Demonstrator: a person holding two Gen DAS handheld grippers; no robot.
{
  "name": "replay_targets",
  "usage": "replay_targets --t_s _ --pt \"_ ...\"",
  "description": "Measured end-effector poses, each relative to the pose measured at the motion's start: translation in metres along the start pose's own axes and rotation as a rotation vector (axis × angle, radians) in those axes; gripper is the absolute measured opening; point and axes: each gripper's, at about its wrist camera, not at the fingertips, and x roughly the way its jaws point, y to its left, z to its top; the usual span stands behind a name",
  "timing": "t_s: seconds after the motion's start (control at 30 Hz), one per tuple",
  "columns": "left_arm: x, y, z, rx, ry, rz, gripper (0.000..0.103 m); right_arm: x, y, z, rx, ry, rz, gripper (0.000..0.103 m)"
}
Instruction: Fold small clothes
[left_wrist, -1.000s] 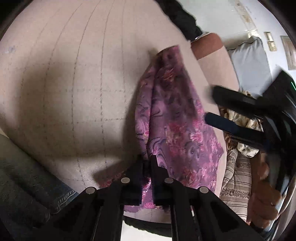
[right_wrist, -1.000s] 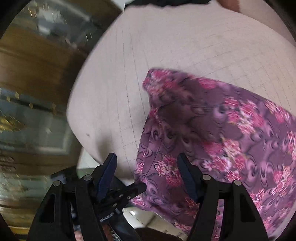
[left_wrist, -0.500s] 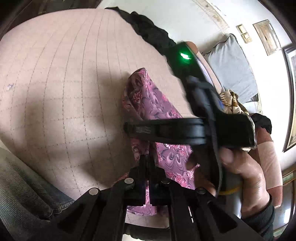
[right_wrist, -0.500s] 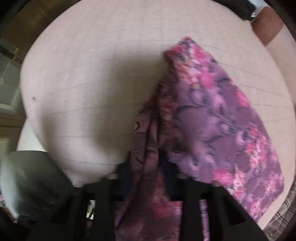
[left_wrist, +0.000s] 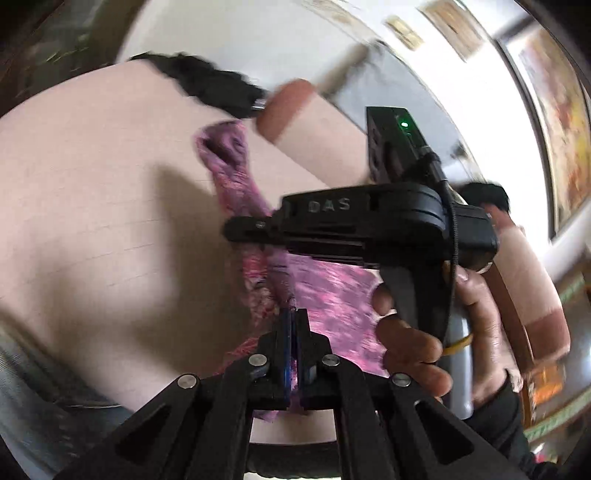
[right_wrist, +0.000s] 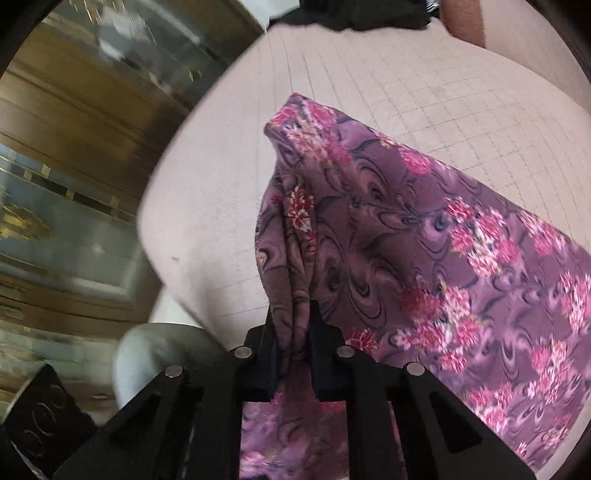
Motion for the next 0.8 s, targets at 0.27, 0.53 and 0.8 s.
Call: replay_targets --t_s 0.27,0.53,0.8 --pt "0.049 -0.117 0.0 0.222 0.127 -0.092 0.0 -0.119 -0.102 -0.06 0.168 -0.264 0.187 0.013" --pt "0.154 -0.172 -0.041 0.365 0.336 -0.038 0.0 -0.131 -0.234 -0.122 0.423 -0.372 0.291 0.013" --pt "0.209 -0.174 -0.055 0.284 0.441 -0.072 0.0 -0.112 -0.29 -0.138 0.623 -0.358 0.271 0.011"
